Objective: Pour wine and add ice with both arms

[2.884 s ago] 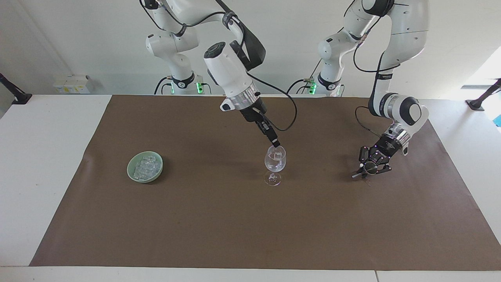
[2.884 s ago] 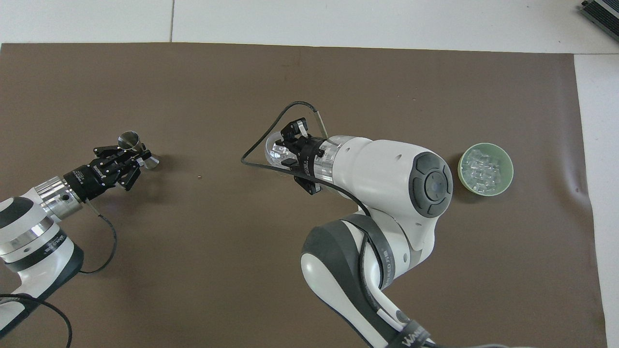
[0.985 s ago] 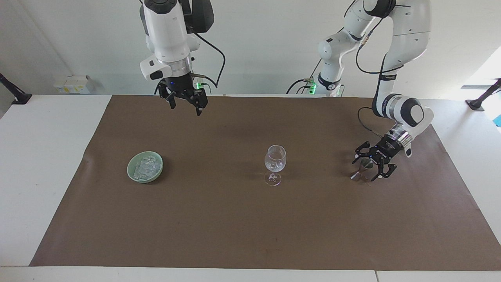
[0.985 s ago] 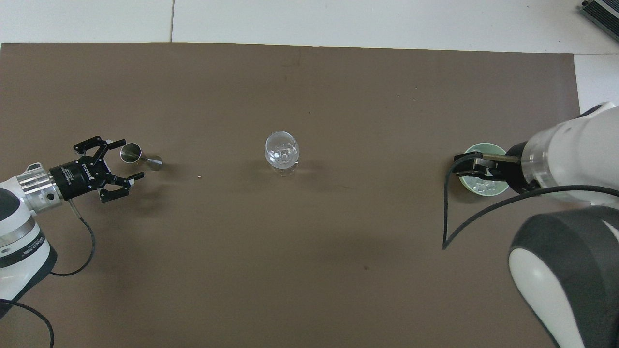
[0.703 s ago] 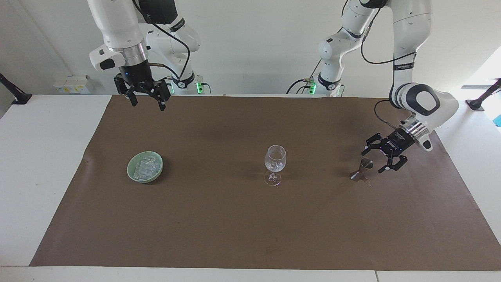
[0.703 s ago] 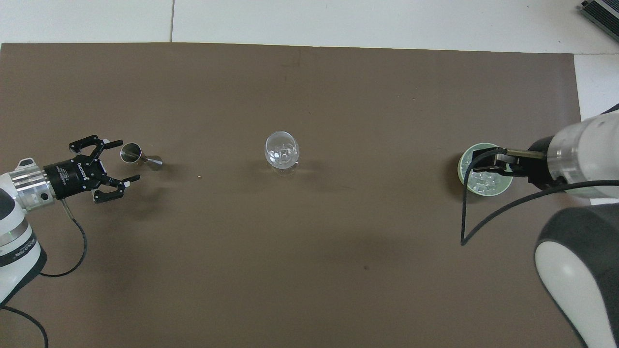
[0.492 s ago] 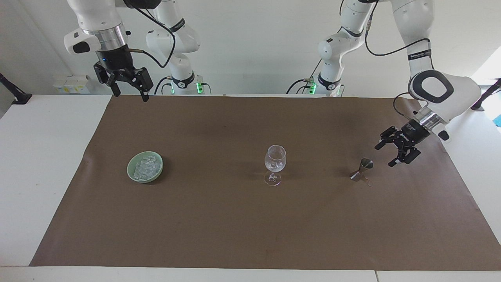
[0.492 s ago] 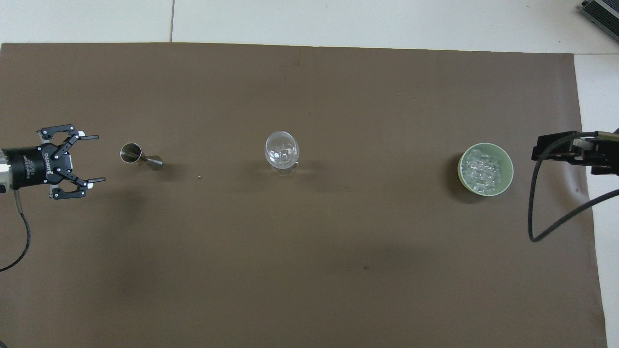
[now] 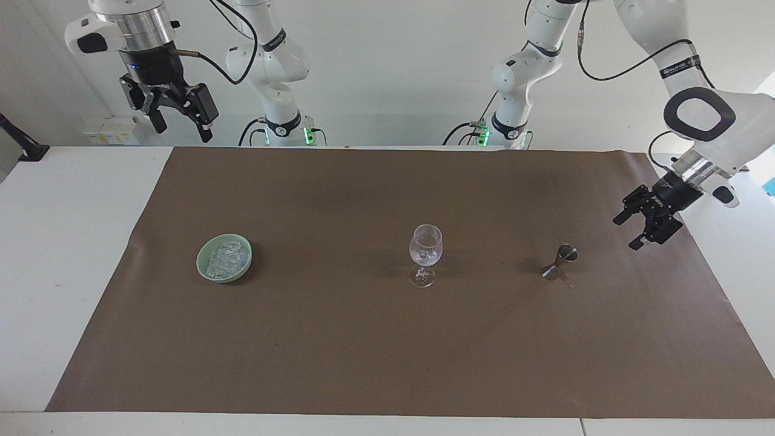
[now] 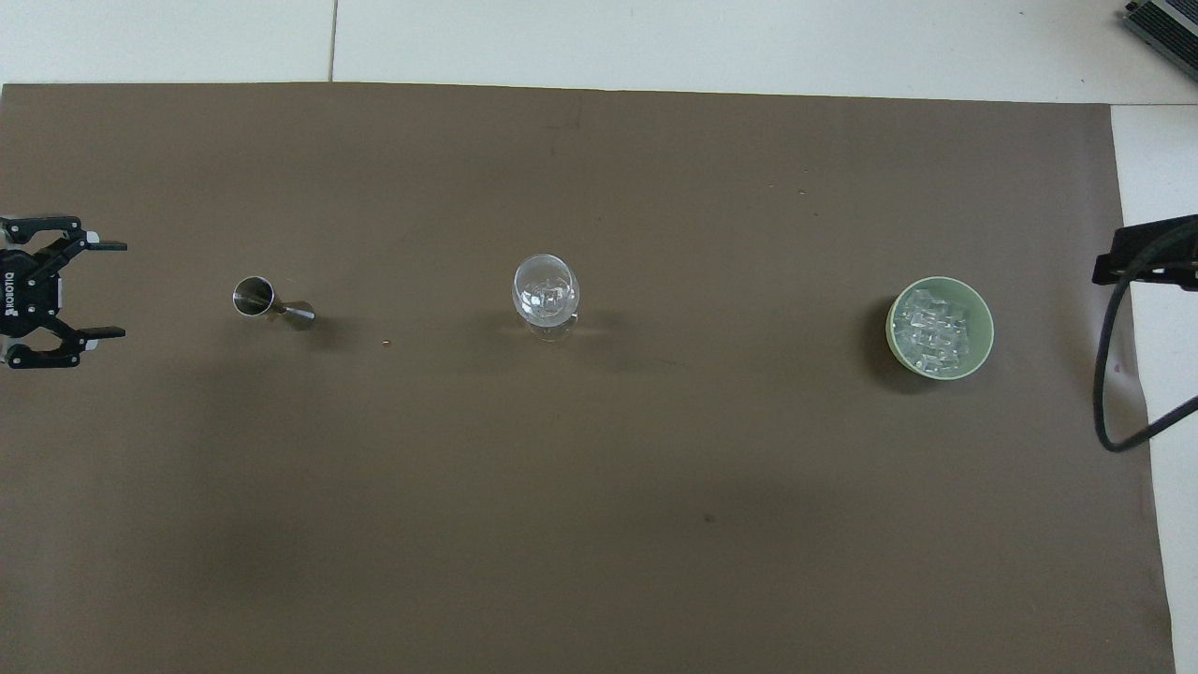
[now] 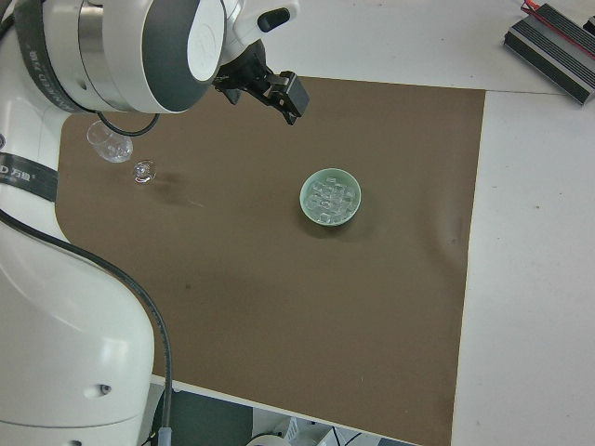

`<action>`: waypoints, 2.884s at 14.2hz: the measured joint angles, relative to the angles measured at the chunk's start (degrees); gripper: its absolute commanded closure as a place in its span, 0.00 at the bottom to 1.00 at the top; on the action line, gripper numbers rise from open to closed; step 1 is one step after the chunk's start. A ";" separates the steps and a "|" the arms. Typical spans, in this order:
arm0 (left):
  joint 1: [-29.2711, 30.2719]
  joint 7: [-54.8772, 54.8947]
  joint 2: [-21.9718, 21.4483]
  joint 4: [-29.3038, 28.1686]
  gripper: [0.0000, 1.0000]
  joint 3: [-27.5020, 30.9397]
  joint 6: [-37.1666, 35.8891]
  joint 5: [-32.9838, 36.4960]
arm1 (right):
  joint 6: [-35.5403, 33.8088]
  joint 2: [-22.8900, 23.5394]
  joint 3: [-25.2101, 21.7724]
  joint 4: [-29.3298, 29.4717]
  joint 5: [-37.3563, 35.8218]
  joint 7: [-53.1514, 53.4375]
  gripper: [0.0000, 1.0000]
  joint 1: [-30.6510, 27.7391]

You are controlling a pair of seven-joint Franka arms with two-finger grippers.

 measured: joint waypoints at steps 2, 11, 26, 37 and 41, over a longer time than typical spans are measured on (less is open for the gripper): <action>0.04 2.77 0.01 1.37 0.00 0.01 -1.41 2.39 | -0.51 0.18 -0.41 0.00 0.00 -1.34 0.00 -0.24; -0.76 11.87 -3.18 6.29 0.00 -1.17 -6.50 10.24 | -0.71 0.15 -0.60 -0.44 0.00 -7.21 0.00 -1.75; -28.36 19.38 -8.78 11.65 0.00 12.35 -12.94 24.25 | -0.94 -0.82 -2.45 -3.05 0.00 -7.92 0.00 -0.86; -29.47 31.98 -10.72 16.61 0.00 10.84 -27.87 27.81 | -0.95 -2.48 -1.95 -6.76 0.01 -8.53 0.00 1.13; -29.47 31.98 -10.91 16.61 0.00 10.69 -27.98 27.82 | -0.95 -3.49 -0.84 -8.63 0.01 -8.75 0.00 1.14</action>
